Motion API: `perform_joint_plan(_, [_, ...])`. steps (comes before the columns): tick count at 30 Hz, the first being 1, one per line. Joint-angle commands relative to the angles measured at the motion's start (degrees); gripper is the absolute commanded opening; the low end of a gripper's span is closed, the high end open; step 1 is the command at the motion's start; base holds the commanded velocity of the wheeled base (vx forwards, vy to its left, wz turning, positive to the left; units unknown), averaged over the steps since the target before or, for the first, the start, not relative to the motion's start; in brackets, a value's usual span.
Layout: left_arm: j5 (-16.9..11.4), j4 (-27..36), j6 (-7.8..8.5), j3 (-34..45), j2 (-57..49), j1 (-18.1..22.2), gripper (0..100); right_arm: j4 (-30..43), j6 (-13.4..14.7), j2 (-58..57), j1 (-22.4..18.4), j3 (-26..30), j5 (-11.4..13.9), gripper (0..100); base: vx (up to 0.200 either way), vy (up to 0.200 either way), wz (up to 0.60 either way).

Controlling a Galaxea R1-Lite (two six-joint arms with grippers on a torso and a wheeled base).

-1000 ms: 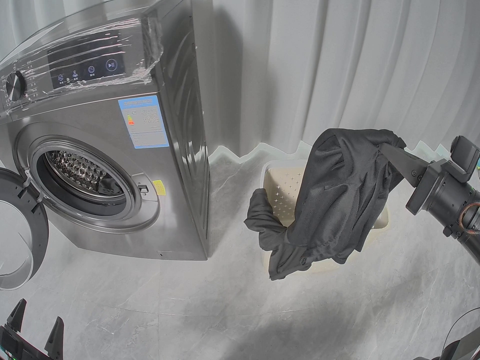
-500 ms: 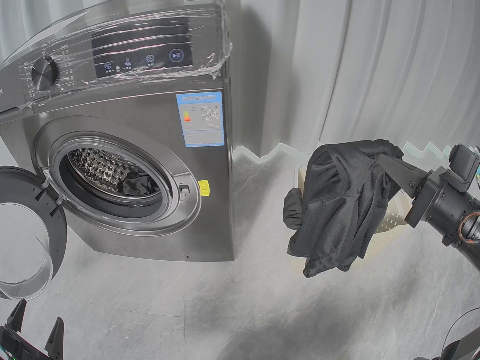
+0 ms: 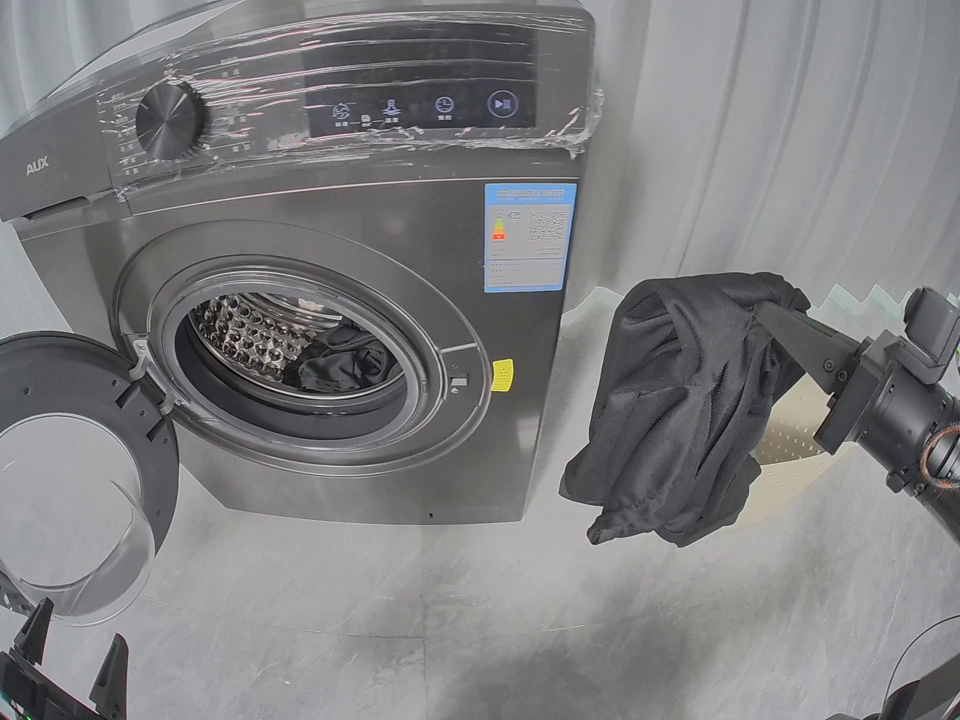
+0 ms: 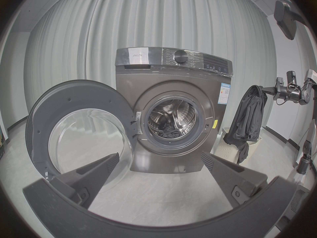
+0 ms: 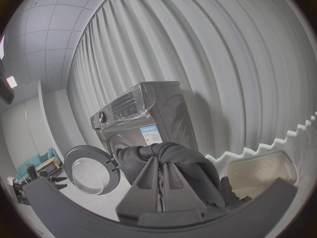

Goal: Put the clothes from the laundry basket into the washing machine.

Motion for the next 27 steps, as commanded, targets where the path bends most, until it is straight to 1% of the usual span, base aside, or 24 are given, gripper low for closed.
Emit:
perform_joint_plan(1, [0.1,0.0,0.05,0.8,-0.9,0.0,100,-0.2,-0.1,0.3,0.0,0.3,0.3,0,0.0,0.0,0.0])
perform_joint_plan(4, [0.0,0.0,0.05,0.8,-0.9,0.0,100,-0.2,-0.1,0.4,0.0,0.3,0.3,0,0.0,0.0,0.0])
perform_joint_plan(10, [0.1,0.0,0.05,0.8,-0.9,0.0,100,-0.2,-0.1,0.3,0.0,0.6,0.3,0,-0.2,0.0,0.0])
perform_joint_plan(22, [0.0,0.0,0.05,0.8,-0.9,0.0,100,-0.2,0.0,0.3,0.0,0.7,0.4,0,0.0,0.0,0.0])
perform_joint_plan(27, [0.0,0.0,-0.04,0.8,-0.9,0.0,100,-0.3,0.0,0.3,0.0,0.8,0.4,0,0.0,0.2,0.0])
